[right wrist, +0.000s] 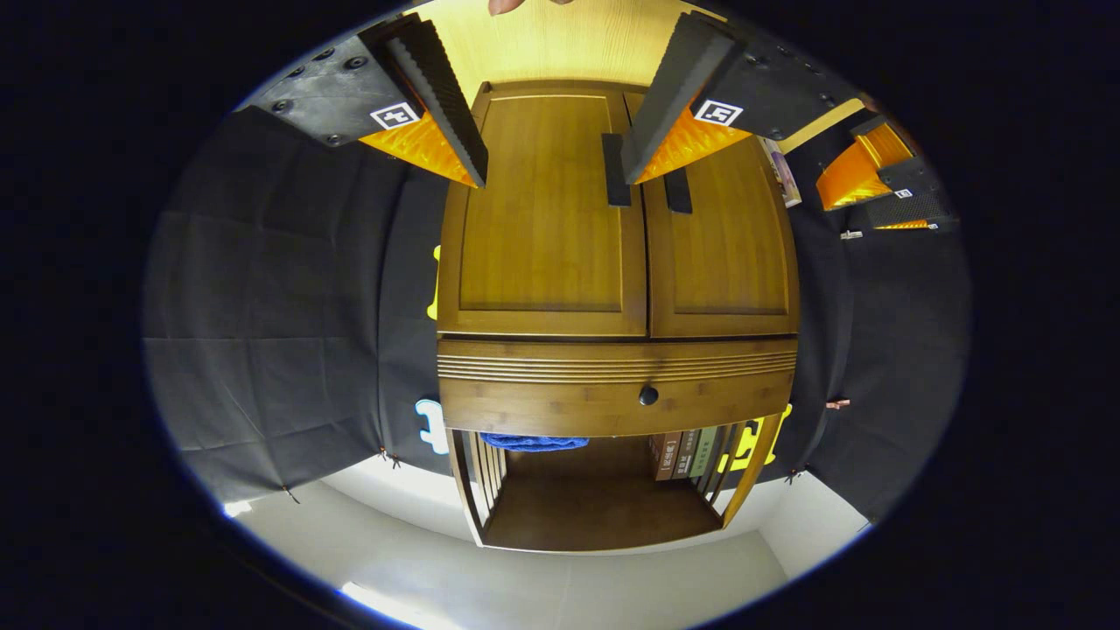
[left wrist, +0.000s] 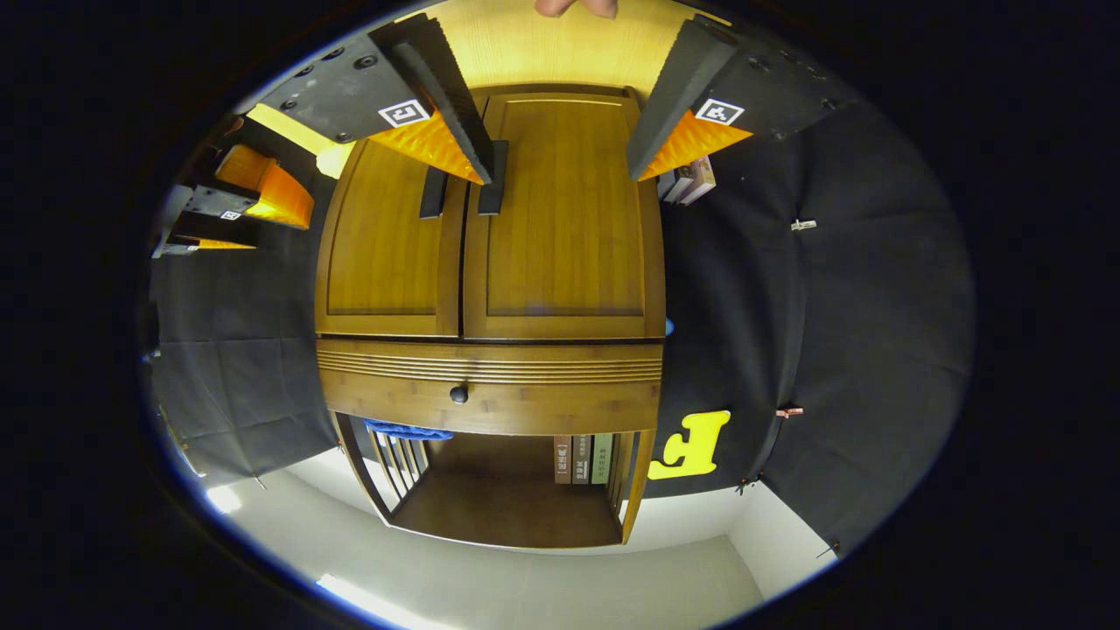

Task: Open the right door of the double-door shoe cabinet with the right hand, and open the left door with the left hand.

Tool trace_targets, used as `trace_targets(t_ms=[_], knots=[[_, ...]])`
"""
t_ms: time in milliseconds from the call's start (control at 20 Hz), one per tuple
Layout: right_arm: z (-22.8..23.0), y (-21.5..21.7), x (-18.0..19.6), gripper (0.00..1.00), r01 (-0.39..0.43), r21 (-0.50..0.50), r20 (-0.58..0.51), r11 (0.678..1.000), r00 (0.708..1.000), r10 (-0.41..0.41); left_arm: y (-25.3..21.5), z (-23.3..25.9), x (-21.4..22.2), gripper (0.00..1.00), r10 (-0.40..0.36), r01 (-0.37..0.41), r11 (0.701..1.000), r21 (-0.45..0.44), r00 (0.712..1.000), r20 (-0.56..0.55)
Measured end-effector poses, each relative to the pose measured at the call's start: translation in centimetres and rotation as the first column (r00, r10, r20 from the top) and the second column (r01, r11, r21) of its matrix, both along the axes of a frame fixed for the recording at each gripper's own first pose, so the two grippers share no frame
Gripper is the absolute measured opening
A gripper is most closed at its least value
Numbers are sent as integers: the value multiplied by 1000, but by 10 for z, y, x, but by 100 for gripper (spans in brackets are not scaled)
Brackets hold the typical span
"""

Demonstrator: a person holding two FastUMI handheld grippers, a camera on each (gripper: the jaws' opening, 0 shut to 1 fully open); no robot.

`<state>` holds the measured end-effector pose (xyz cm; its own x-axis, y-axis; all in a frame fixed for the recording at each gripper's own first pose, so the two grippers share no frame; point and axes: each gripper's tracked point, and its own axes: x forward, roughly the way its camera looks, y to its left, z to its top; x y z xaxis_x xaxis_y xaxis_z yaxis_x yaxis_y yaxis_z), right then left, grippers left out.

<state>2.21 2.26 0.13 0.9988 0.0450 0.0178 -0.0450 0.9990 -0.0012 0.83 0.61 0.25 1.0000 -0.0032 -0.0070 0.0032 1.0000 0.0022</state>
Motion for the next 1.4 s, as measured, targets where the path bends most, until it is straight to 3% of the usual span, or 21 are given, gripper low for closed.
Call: trace_targets(t_ms=[550,1050,1100,1150,1200,1400], knots=[[-31,50,74,96,-111,66,-18,992,993,113,14,-6,6,92,11,-11,1000,2,1000,-11],[-93,69,147,98,-99,47,-106,994,989,104,34,-17,13,94,33,-33,999,-4,999,-25],[-97,70,152,81,-95,52,-111,994,989,100,36,-19,13,94,38,-38,999,-6,999,-26],[-99,71,158,80,-92,54,-113,994,989,97,39,-20,14,94,44,-44,999,-9,999,-27],[-100,72,162,69,-88,53,-112,995,989,93,41,-21,13,94,49,-49,999,-10,998,-30],[-115,80,179,53,-73,69,-146,995,986,83,47,-26,16,95,58,-58,998,-10,997,-41]])
